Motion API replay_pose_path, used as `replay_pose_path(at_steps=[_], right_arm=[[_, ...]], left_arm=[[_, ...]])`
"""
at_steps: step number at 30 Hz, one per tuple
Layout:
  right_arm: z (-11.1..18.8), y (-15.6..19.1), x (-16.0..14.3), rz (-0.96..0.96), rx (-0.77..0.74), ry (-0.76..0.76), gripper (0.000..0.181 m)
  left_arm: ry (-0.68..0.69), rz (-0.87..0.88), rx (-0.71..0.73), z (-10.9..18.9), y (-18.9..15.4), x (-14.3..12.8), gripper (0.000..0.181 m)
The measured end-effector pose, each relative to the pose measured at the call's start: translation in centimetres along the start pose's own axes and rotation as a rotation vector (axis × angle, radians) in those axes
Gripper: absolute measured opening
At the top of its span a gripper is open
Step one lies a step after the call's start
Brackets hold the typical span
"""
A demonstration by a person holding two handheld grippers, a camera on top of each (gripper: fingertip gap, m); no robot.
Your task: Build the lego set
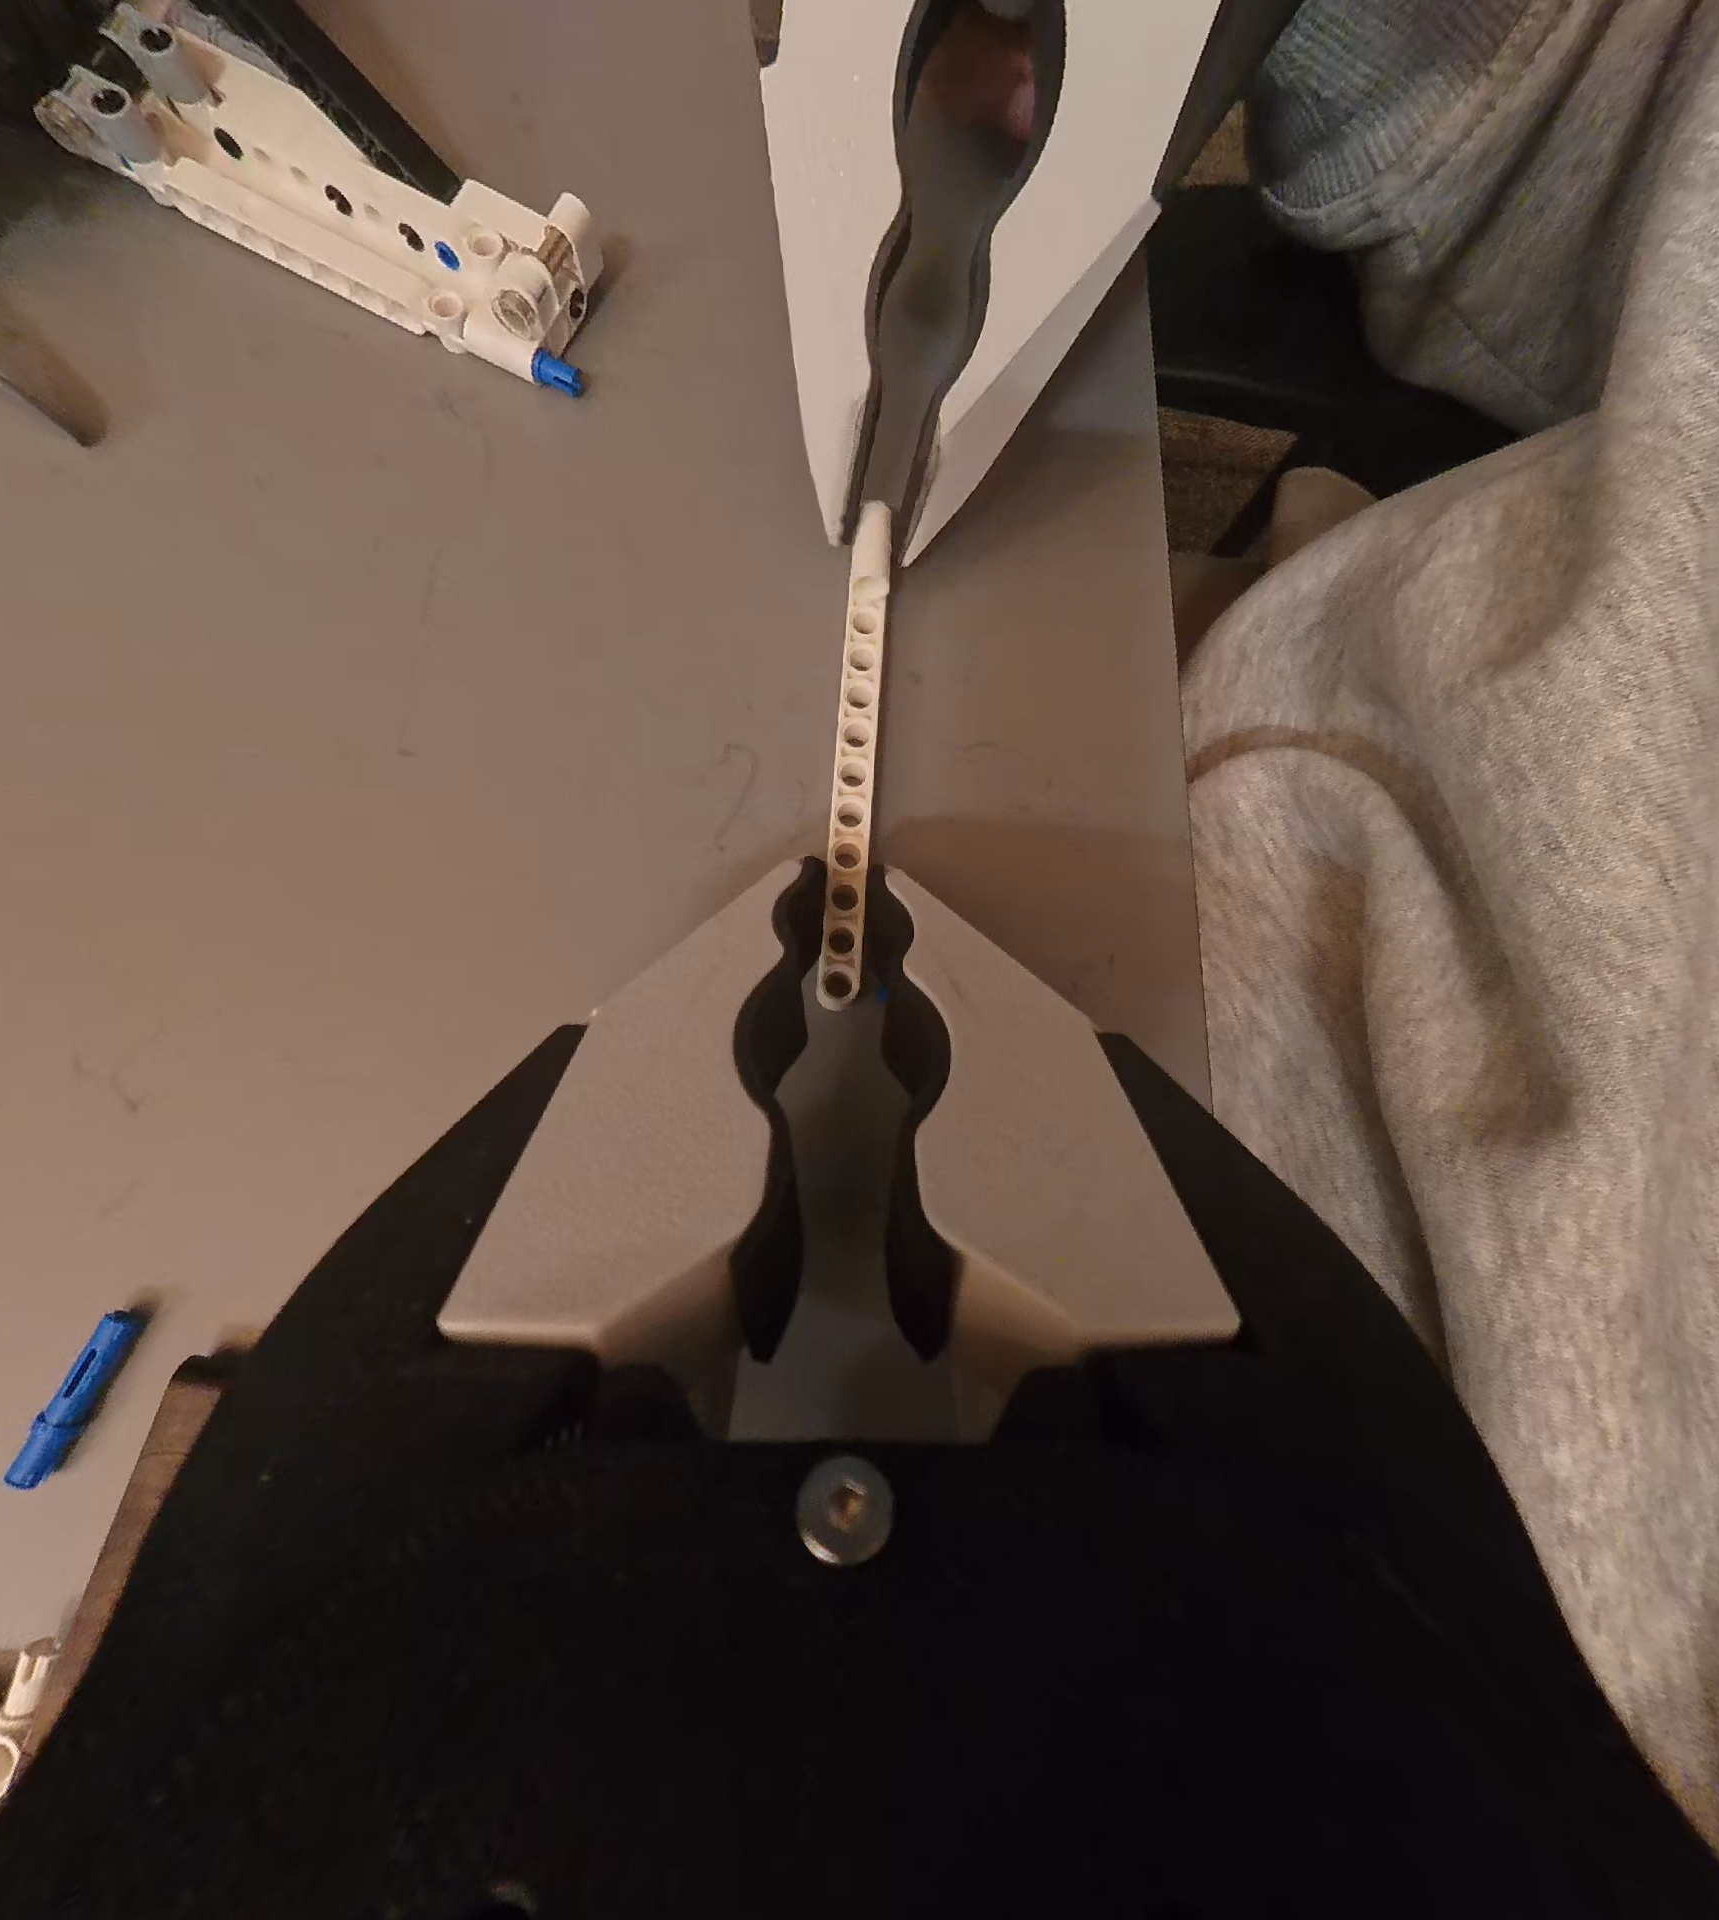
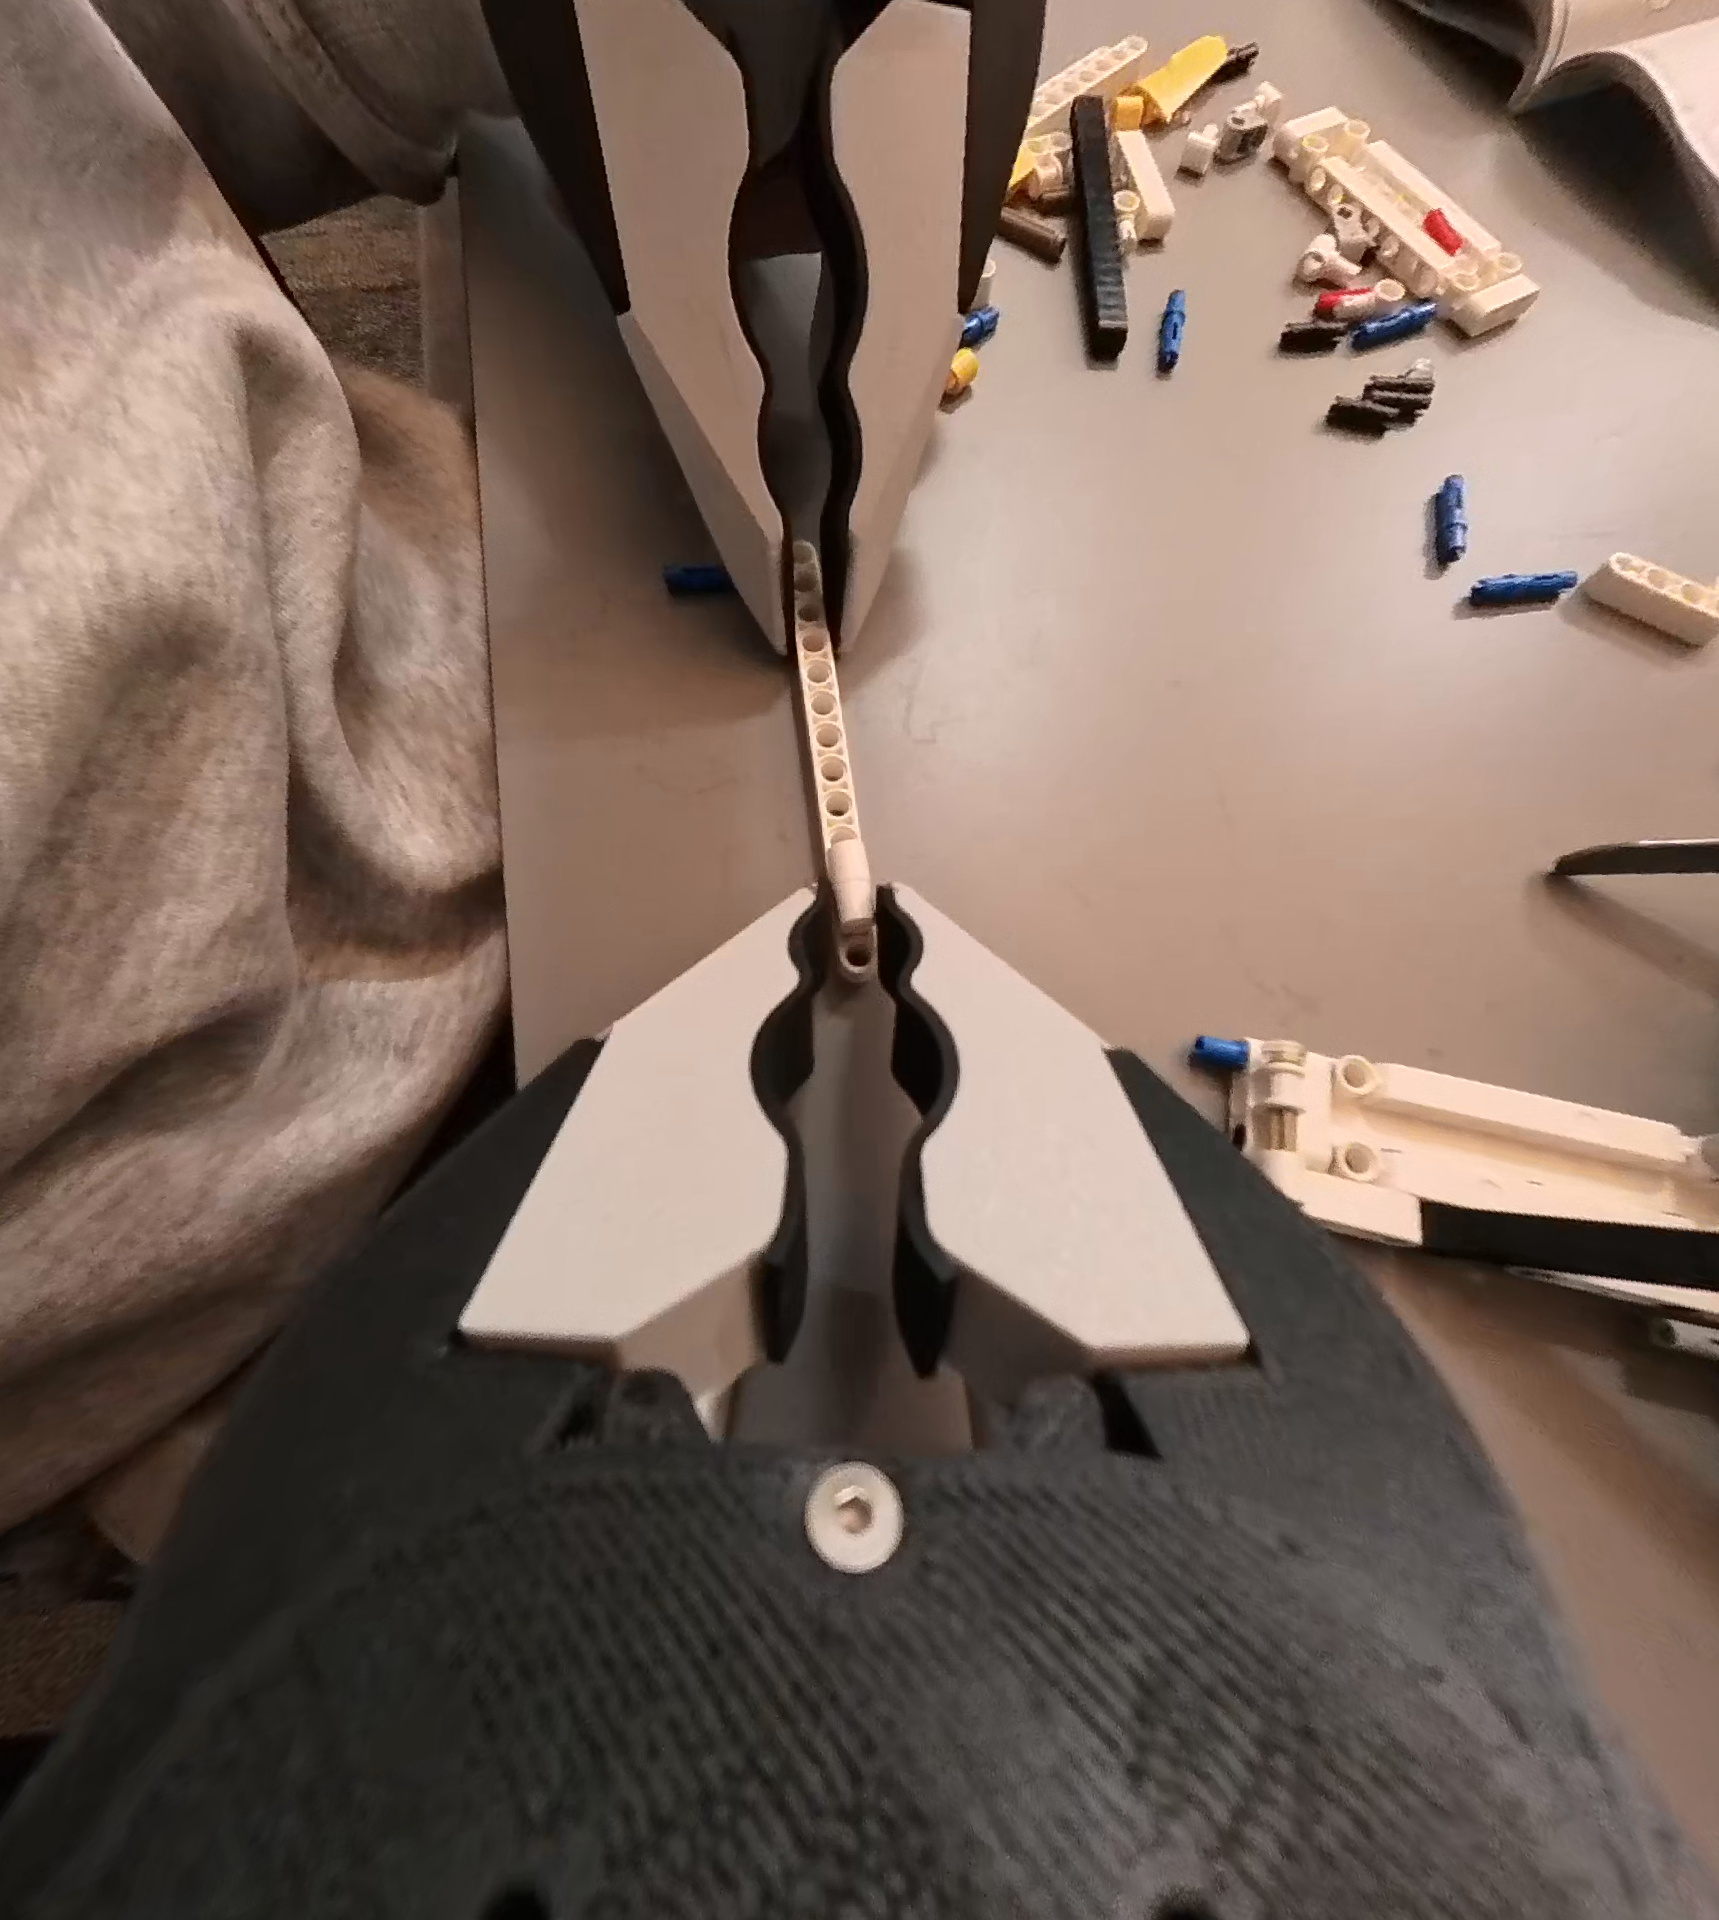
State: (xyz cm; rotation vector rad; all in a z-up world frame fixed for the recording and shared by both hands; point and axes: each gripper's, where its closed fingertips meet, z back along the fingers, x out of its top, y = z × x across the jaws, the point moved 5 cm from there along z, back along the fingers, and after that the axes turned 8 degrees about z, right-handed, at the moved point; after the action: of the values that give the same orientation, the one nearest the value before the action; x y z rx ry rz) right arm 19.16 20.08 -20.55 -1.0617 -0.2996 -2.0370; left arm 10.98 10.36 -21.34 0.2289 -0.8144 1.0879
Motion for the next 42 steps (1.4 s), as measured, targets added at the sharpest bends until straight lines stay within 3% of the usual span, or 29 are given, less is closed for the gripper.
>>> replay_pose_path(at_steps=[18,28,31,39,42], right_arm=[[0.1,-0.7,-0.3,-0.138,0.071,-0.010,0.006],[0.1,-0.3,-0.1,-0.047,0.000,0.000,0.007],[0.3,-0.3,-0.3,-0.046,-0.010,0.001,0.015],[0.4,-0.2,-0.3,-0.046,-0.002,-0.005,0.006],[0.3,-0.3,-0.3,-0.055,0.002,-0.006,0.006]], left_arm=[[-0.001,-0.002,0.007,-0.1,-0.2,0.1,0.007],[0.000,-0.006,0.011,-0.1,-0.2,0.0,0.007],[-0.001,-0.010,0.014,-0.1,-0.2,0.1,0.007],[0.000,-0.002,0.038,-0.1,-0.1,0.2,0.007],[-0.066,0.012,0.050,0.4,-0.3,1.4,0.015]])
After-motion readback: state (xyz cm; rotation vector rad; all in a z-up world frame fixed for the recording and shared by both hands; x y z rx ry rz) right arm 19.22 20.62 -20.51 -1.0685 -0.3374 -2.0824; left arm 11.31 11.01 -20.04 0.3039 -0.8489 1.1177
